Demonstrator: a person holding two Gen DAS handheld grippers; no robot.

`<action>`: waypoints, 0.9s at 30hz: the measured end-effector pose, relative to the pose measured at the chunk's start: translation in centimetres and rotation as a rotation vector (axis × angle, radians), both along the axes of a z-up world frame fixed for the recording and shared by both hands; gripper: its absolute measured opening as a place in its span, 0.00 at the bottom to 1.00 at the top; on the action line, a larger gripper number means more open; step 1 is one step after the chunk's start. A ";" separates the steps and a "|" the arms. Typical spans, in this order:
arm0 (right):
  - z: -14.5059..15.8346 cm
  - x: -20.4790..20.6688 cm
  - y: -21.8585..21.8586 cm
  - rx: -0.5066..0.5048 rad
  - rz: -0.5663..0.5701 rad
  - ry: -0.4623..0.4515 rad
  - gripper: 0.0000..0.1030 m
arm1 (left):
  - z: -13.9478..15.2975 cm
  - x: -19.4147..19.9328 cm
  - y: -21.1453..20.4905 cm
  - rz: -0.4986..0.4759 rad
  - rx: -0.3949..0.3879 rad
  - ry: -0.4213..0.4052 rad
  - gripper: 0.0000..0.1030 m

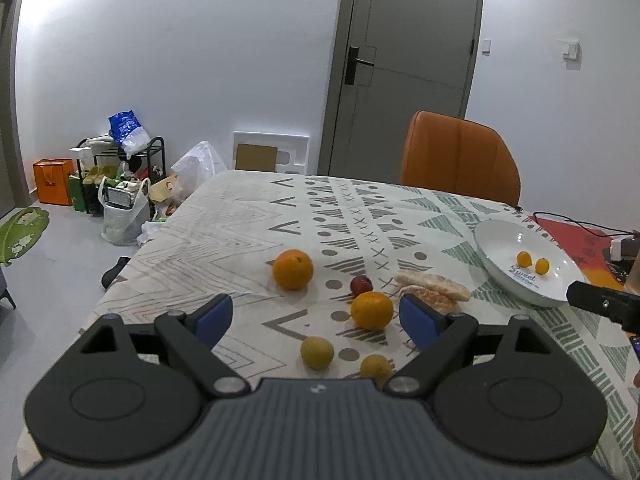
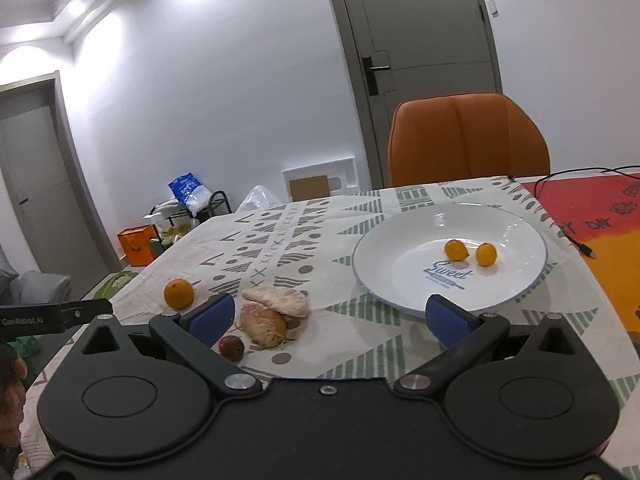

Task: Organize fruits
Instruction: 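Withdraw both open grippers from the bowl back toward the remaining fruit, then grasp the yellow-green fruit with the left gripper while the right gripper grasps a red plum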

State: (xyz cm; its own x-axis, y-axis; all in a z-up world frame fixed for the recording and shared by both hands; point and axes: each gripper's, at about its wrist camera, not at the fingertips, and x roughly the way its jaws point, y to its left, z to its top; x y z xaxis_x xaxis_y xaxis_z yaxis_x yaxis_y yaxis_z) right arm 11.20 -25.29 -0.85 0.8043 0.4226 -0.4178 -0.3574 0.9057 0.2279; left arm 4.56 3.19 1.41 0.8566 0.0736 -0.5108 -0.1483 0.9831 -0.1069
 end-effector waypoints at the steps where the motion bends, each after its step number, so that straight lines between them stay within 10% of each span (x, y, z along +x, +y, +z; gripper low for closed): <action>1: -0.1 0.0 0.0 0.001 0.002 0.002 1.00 | -0.1 0.0 0.1 0.002 0.002 0.003 0.87; 27: -2.3 0.3 3.3 -0.044 0.189 0.072 0.92 | -3.0 0.4 1.0 0.003 -0.050 0.044 0.72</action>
